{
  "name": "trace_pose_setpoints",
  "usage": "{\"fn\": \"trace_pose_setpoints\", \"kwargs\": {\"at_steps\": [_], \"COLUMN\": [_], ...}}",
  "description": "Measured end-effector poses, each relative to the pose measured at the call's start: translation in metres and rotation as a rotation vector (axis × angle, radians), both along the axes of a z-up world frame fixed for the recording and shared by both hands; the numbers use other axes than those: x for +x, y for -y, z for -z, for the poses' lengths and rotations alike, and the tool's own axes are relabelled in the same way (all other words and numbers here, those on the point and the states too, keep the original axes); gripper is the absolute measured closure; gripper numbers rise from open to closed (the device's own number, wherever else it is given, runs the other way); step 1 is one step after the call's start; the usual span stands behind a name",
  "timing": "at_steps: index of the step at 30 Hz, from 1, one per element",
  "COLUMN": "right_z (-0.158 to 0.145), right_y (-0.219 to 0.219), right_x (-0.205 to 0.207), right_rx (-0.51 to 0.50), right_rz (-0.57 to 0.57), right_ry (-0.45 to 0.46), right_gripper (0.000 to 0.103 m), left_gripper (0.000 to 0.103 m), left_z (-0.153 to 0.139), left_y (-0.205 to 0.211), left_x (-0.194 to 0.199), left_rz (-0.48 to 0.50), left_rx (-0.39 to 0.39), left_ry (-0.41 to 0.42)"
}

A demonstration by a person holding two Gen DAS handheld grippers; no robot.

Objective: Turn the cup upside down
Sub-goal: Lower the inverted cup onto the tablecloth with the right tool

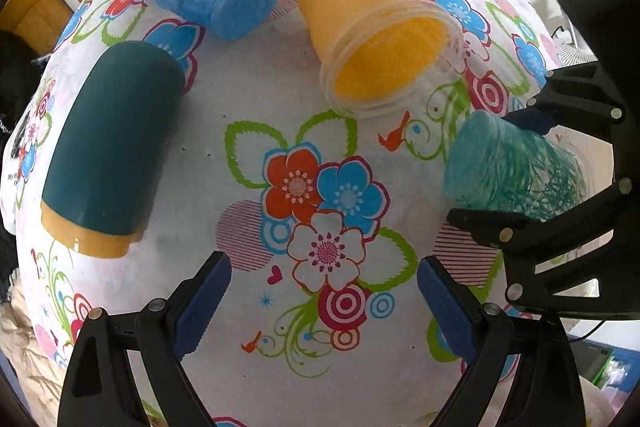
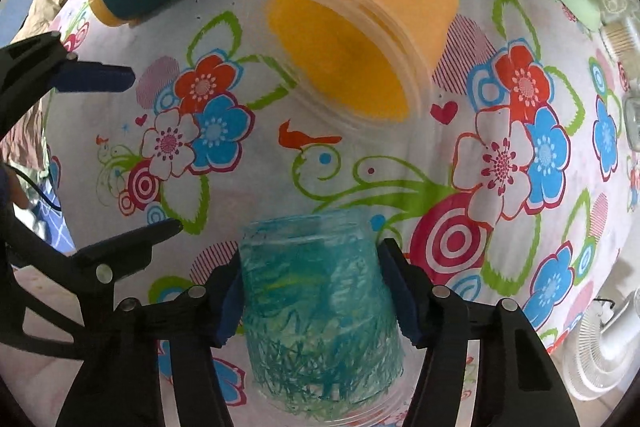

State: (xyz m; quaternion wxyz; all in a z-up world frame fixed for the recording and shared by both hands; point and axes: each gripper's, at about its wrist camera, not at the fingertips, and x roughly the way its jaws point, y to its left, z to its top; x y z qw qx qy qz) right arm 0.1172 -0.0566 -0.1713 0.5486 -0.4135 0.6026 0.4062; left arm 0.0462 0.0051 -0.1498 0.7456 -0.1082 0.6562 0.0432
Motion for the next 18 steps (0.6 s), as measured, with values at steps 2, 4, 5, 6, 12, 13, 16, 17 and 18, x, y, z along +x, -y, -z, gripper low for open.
{"fn": "trace_pose_setpoints", "kwargs": {"at_steps": [2, 4, 5, 6, 12, 13, 16, 17, 18], "right_z": [-0.003, -0.008, -0.012, -0.017, -0.047, -0.052, -0.067, -0.075, -0.082], "right_y": [0.002, 0.004, 0.005, 0.005, 0.005, 0.003, 0.002, 0.004, 0.005], "right_x": [-0.001, 0.0, 0.0, 0.001, 0.002, 0.001, -0.003, -0.002, -0.003], "right_rx": [0.005, 0.016, 0.022, 0.036, 0.115, 0.124, 0.166, 0.181, 0.197], "right_rz": [0.011, 0.039, 0.05, 0.073, 0.205, 0.223, 0.303, 0.334, 0.373], "right_ry": [0.016, 0.049, 0.056, 0.069, 0.12, 0.123, 0.153, 0.165, 0.176], "right_gripper": [0.039, 0.039, 0.039, 0.039, 0.039, 0.039, 0.039, 0.039, 0.039], "left_gripper": [0.008, 0.008, 0.008, 0.008, 0.008, 0.008, 0.008, 0.008, 0.008], "left_z": [-0.001, -0.003, -0.005, -0.008, -0.033, -0.039, -0.055, -0.059, -0.064], "left_y": [-0.003, -0.006, -0.009, -0.011, -0.032, -0.035, -0.043, -0.042, -0.044], "left_x": [0.002, 0.007, 0.008, 0.01, 0.018, 0.019, 0.022, 0.022, 0.023], "left_rz": [0.005, 0.008, 0.008, 0.01, 0.045, 0.06, 0.107, 0.119, 0.131], "left_rx": [0.005, 0.002, -0.002, -0.007, -0.001, 0.005, 0.032, 0.037, 0.04], "left_ry": [-0.001, 0.001, 0.003, 0.007, 0.035, 0.042, 0.068, 0.076, 0.086]}}
